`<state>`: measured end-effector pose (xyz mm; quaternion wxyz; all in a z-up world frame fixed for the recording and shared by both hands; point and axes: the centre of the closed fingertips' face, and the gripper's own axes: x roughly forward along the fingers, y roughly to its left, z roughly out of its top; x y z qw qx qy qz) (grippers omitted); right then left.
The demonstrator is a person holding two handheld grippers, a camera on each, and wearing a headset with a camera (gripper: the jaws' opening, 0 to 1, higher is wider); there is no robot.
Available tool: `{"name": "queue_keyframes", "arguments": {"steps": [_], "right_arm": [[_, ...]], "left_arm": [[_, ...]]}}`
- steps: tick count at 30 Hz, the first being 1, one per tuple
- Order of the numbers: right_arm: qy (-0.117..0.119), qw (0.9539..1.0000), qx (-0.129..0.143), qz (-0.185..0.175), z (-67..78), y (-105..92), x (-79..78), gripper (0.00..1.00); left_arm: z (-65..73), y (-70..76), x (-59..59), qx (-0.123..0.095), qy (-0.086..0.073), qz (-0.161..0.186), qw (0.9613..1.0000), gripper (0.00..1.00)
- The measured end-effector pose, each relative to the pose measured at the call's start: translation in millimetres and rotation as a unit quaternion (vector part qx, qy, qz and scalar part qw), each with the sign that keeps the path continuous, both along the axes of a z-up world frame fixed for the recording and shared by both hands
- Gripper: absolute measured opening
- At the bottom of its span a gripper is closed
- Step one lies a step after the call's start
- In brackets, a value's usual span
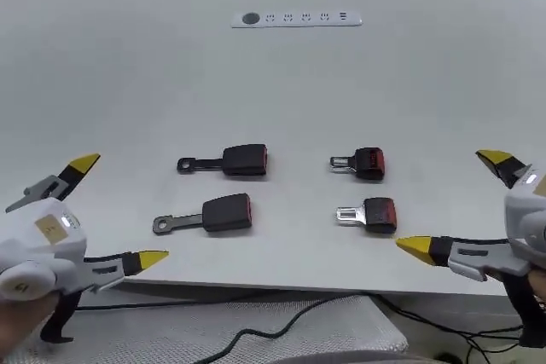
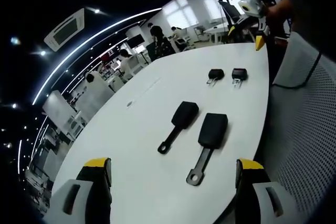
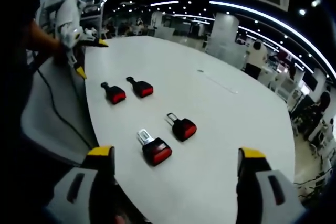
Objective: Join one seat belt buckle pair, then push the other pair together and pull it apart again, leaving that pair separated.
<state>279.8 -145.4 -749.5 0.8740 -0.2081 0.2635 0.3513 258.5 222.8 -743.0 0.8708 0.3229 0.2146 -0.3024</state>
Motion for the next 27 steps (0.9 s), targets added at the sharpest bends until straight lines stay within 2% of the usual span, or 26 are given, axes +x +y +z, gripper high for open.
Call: {"name": "queue_keyframes", "arguments": {"steps": [4,7,17,18,19,23,27], "right_arm": [[0.007,1.0,0.004,0.001,0.7,1.2,-1.2,0.98],[0.021,0.9998,0.004,-0.003,-1.2,2.9,-2.0,0.98],[-0.003,0.9998,-0.002,0.019,3.0,8.4,1.2,0.96],[-0.016,0.9996,-0.006,0.021,5.5,8.1,4.4,0.96],[-0.016,0.9996,-0.005,0.021,5.6,8.7,4.2,0.96],[-0.006,0.9996,-0.011,0.027,3.0,8.9,4.4,0.89],[0.007,0.9996,-0.016,0.02,1.8,6.6,4.5,0.89]], "left_arm": [[0.0,-0.1,-0.2,-0.001,0.001,0.0,1.0,1.0],[-2.7,-0.2,-1.8,-0.001,0.009,0.0,1.0,1.0],[-7.0,0.9,-3.2,-0.004,0.019,-0.001,0.9998,1.0],[-7.9,0.9,-3.6,-0.001,0.02,-0.003,0.9998,1.0],[-8.7,0.7,-4.1,0.002,0.02,-0.005,0.9998,1.0],[-6.7,-0.6,-4.0,-0.002,0.02,-0.006,0.9998,1.0],[-6.9,-2.4,-5.1,-0.007,0.024,-0.01,0.9996,1.0]]}}
